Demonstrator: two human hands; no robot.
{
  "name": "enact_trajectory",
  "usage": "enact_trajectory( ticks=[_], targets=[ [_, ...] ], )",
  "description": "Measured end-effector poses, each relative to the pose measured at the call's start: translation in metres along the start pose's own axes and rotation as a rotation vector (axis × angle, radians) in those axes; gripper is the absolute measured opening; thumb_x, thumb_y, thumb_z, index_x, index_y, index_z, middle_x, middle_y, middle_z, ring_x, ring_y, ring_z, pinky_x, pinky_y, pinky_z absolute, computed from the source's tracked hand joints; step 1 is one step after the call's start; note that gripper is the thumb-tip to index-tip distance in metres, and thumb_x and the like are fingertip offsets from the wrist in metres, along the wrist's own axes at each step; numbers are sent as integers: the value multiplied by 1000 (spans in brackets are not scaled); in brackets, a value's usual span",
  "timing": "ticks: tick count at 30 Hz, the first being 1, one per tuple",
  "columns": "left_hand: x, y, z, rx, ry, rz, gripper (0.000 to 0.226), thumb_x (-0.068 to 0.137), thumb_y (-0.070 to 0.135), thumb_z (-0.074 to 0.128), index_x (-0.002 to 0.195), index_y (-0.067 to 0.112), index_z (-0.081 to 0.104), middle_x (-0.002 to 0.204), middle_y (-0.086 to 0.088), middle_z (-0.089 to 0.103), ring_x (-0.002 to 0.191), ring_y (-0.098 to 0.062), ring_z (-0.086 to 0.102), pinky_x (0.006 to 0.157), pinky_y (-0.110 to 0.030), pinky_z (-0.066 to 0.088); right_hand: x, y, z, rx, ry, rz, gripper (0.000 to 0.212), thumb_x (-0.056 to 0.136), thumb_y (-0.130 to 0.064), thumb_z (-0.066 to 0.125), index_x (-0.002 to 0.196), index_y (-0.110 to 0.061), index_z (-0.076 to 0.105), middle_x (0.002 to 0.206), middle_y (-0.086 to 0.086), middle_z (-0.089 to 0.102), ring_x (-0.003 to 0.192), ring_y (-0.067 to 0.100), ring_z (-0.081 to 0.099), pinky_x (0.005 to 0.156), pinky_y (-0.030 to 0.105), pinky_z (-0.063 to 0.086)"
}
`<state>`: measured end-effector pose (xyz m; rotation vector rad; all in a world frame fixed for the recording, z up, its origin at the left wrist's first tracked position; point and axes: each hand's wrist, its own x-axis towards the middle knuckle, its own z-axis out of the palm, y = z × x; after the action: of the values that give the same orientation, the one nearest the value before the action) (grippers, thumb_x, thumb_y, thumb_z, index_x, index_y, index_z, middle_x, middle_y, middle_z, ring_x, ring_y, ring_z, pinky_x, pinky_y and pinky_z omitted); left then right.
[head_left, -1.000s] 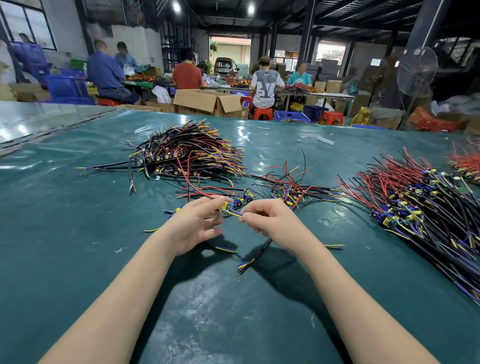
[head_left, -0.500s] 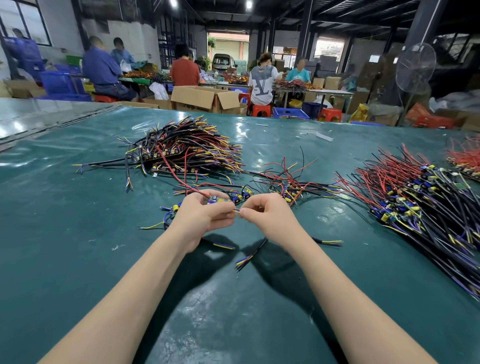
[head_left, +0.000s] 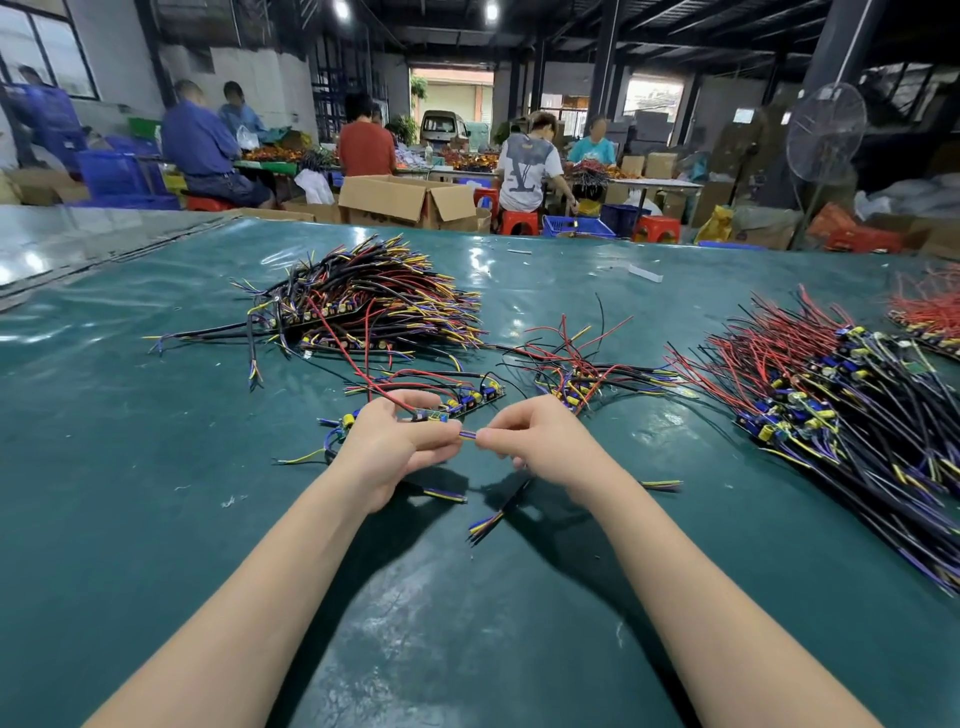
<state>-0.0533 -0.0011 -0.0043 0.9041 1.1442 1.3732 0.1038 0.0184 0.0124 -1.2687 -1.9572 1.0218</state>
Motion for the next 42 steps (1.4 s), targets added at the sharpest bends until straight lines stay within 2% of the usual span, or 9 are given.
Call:
enact_trajectory(
  ticks=[5, 10, 14, 19, 23, 28, 32, 37, 42],
  targets=[
    [0, 2, 0, -57, 4, 8, 35, 76, -17, 61, 93, 9, 47, 69, -14, 65, 53, -13, 66, 50, -22, 53, -2, 1, -2, 179, -73, 48, 22, 84, -5, 62, 63, -14, 63, 51, -4, 50, 44, 6, 39, 37, 13, 28],
    [-1, 4, -3, -65, -73, -52, 36, 76, -19, 58, 95, 9, 45, 55, -9, 67, 53, -14, 67, 49, -24, 54, 4, 3, 2, 26, -37, 78, 28, 80, -9, 67, 56, -20, 59, 40, -11, 48, 46, 8, 38, 40, 12, 30],
    [0, 3, -3, 42, 9, 4, 38, 75, -19, 62, 92, 10, 44, 66, -15, 64, 56, -22, 63, 51, -24, 56, 3, 6, 3, -122, -29, 23, 31, 85, -19, 63, 55, -23, 58, 50, -5, 47, 41, 4, 37, 43, 14, 29],
    [-1, 2, -3, 49, 54, 49, 38, 74, -18, 63, 89, 11, 44, 78, -17, 56, 61, -23, 60, 51, -22, 55, -2, 7, -5, 2, -69, -22, 17, 86, -8, 56, 77, -4, 69, 50, -5, 45, 34, 0, 33, 37, 9, 25],
    [-1, 3, -4, 22, 9, -18, 38, 74, -18, 63, 91, 10, 44, 56, -10, 63, 48, -18, 63, 49, -23, 54, 0, 5, -3, -75, -25, 9, 21, 86, -10, 58, 68, -9, 67, 47, -2, 47, 31, 2, 33, 36, 9, 25],
    [-2, 4, -4, 26, -29, -29, 38, 73, -19, 63, 92, 9, 44, 50, -8, 62, 46, -18, 64, 49, -25, 55, 6, 3, 3, -269, 36, 42, 19, 83, -18, 62, 66, -11, 70, 46, -4, 48, 44, 7, 39, 48, 20, 34],
    [1, 5, -9, -75, 7, -9, 33, 78, -17, 59, 90, 9, 44, 53, -7, 65, 49, -15, 65, 49, -21, 54, 6, 13, 2, -315, 166, 12, 41, 84, -35, 62, 48, -18, 54, 34, -5, 41, 43, 7, 39, 54, 25, 34],
    [5, 8, -17, -154, 85, 18, 31, 80, -17, 56, 88, 10, 42, 56, -10, 66, 47, -15, 65, 47, -19, 53, 3, 21, -15, -191, 169, -30, 36, 84, -22, 63, 50, -23, 54, 48, -5, 51, 48, 8, 41, 49, 12, 32],
    [3, 9, -14, -116, -41, 26, 31, 79, -17, 55, 92, 9, 43, 56, -6, 68, 50, -14, 66, 48, -20, 53, 8, 22, -12, -365, 279, 44, 36, 82, -25, 64, 48, -19, 51, 56, 3, 51, 69, 24, 49, 63, 28, 38]
  ],
)
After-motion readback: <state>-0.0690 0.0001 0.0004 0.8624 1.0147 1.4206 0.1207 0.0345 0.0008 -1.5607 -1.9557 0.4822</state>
